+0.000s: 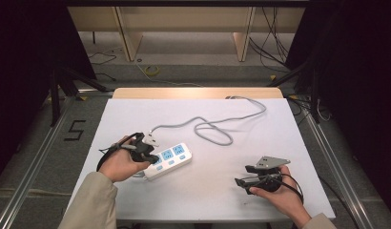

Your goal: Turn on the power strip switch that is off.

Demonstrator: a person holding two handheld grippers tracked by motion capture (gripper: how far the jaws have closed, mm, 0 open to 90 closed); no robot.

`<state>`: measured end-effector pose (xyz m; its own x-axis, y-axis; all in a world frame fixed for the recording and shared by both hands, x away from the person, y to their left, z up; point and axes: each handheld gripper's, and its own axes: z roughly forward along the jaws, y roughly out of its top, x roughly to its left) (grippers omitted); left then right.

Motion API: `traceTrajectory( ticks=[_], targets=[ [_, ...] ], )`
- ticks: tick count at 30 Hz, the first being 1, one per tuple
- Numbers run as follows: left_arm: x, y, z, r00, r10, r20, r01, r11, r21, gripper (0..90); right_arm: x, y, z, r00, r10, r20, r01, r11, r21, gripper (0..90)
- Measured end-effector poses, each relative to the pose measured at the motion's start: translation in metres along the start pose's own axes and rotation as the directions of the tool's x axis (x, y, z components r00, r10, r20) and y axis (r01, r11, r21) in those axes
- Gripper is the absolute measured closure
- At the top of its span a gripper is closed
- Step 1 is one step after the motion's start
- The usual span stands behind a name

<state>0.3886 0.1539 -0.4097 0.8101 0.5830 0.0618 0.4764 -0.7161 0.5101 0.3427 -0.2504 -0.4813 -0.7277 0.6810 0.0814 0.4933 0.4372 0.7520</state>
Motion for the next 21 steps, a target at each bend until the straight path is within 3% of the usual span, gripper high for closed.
traceTrajectory(
  ticks=[21],
  targets=[
    [-0.005,0.011,0.006,0.9995,0.031,0.002,-0.031,0.9994,0.013,89.7,0.000,0.000,0.000,1.0000,-0.004,0.000,0.004,1.000,0.001,33.6]
  ],
)
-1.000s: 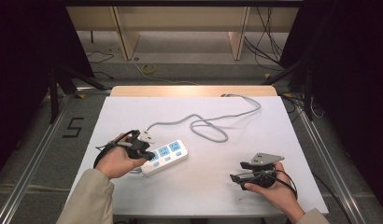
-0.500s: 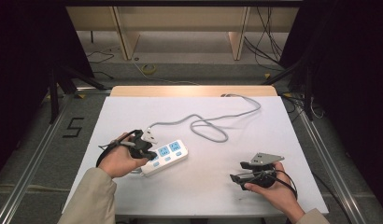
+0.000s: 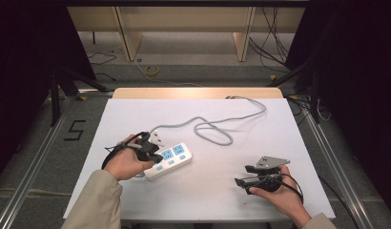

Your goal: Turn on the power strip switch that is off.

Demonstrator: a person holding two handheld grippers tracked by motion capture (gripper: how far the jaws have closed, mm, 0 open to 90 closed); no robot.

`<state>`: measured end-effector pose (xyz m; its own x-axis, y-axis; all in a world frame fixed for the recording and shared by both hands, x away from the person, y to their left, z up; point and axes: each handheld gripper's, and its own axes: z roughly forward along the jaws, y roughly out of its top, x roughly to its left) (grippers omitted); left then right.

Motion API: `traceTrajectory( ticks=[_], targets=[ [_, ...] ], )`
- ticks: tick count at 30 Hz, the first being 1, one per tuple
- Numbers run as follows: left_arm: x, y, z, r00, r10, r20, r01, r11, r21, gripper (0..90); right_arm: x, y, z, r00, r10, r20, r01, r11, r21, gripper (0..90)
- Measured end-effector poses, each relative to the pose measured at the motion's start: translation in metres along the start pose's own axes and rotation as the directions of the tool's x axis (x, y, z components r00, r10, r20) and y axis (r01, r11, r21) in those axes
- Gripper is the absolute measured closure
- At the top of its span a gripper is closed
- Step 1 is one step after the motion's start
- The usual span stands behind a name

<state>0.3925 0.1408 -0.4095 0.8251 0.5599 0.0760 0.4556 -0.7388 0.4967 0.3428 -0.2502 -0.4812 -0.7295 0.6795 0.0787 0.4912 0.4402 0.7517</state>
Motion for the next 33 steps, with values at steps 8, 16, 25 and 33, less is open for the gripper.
traceTrajectory(
  ticks=[8,16,25,33],
  targets=[
    [-0.001,0.003,0.002,1.0000,0.000,0.002,0.000,1.0000,0.002,89.7,0.000,0.000,0.000,1.0000,-0.002,-0.001,0.002,1.000,-0.001,33.6],
    [-0.002,0.005,0.003,1.0000,0.005,0.002,-0.005,1.0000,0.005,89.7,0.000,0.000,0.000,1.0000,-0.002,-0.001,0.002,1.000,-0.002,33.6],
    [-0.002,0.009,0.005,0.9998,0.017,0.008,-0.017,0.9997,0.015,89.7,0.000,0.000,0.000,1.0000,-0.004,-0.002,0.004,1.000,-0.002,33.6],
    [-0.003,0.013,0.007,0.9997,0.023,0.012,-0.023,0.9996,0.017,89.7,0.000,0.000,0.000,1.0000,-0.004,-0.003,0.004,1.000,-0.002,33.6]
  ],
)
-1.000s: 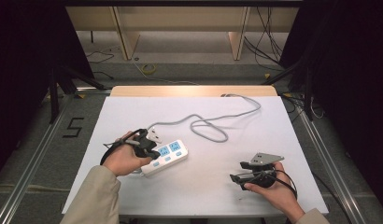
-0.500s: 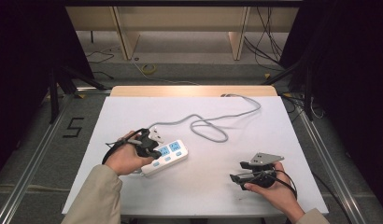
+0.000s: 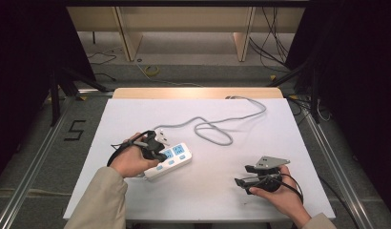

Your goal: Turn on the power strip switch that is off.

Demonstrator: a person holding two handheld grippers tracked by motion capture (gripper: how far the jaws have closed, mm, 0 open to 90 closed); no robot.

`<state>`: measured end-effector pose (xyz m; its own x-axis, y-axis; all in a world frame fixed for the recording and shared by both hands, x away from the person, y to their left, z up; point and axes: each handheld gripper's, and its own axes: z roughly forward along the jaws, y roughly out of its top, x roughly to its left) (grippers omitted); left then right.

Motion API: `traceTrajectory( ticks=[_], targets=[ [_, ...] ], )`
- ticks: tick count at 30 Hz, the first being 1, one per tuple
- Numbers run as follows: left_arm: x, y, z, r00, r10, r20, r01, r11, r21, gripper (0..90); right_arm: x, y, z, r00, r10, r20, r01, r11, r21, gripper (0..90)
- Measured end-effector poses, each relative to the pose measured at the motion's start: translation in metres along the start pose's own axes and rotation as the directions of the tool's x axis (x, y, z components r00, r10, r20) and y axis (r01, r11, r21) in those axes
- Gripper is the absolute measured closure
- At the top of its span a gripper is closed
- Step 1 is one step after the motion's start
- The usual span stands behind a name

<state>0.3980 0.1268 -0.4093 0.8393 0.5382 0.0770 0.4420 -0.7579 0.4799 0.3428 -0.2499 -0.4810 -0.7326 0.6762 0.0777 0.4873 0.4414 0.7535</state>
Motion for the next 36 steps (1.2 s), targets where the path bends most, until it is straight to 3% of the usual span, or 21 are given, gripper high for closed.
traceTrajectory(
  ticks=[36],
  targets=[
    [-0.004,0.019,0.008,0.9992,0.036,0.018,-0.036,0.9992,0.018,89.7,0.000,0.000,0.000,1.0000,-0.005,-0.004,0.005,1.000,0.001,33.6]
  ],
)
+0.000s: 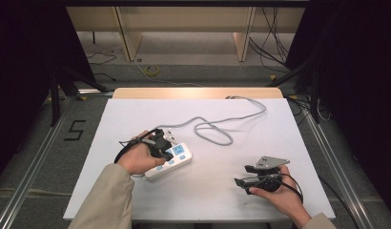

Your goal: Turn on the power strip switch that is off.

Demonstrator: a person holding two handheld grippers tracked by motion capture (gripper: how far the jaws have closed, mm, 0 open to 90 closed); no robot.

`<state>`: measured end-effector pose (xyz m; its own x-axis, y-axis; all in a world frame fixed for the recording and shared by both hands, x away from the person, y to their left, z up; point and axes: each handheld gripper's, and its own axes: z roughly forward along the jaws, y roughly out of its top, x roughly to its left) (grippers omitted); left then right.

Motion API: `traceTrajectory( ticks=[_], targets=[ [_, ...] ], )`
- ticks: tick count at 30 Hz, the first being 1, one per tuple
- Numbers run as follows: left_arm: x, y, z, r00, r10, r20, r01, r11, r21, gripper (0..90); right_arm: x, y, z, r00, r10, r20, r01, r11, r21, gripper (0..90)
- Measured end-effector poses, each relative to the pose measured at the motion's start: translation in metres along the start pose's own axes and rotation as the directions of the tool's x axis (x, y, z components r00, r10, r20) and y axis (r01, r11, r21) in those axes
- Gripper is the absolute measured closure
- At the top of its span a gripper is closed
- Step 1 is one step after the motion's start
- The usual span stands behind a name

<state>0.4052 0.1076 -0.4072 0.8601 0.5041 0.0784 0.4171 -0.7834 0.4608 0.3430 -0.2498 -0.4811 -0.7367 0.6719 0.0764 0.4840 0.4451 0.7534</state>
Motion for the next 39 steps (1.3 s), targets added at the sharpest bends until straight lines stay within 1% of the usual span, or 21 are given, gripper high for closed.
traceTrajectory(
  ticks=[11,22,27,36,39],
  targets=[
    [-0.001,0.009,0.004,0.9999,0.010,0.003,-0.010,0.9999,-0.001,89.7,0.000,0.000,0.000,1.0000,0.002,0.000,-0.002,1.000,-0.005,33.6],
    [-0.002,0.013,0.007,0.9999,0.014,0.003,-0.014,0.9999,0.007,89.7,0.000,0.000,0.000,1.0000,0.002,0.000,-0.002,1.000,-0.005,33.6],
    [-0.002,0.015,0.009,0.9999,0.016,-0.005,-0.015,0.9998,0.014,89.7,0.000,0.000,0.000,1.0000,0.002,-0.001,-0.002,1.000,-0.004,33.6],
    [-0.001,0.016,0.011,0.9998,0.003,-0.020,-0.003,1.0000,0.009,89.7,0.000,0.000,0.000,1.0000,-0.001,-0.003,0.001,1.000,-0.002,33.4],
    [-0.001,0.017,0.012,0.9997,0.003,-0.023,-0.002,0.9999,0.016,89.7,0.000,0.000,0.000,1.0000,-0.001,-0.003,0.001,1.000,-0.002,33.4]
  ],
)
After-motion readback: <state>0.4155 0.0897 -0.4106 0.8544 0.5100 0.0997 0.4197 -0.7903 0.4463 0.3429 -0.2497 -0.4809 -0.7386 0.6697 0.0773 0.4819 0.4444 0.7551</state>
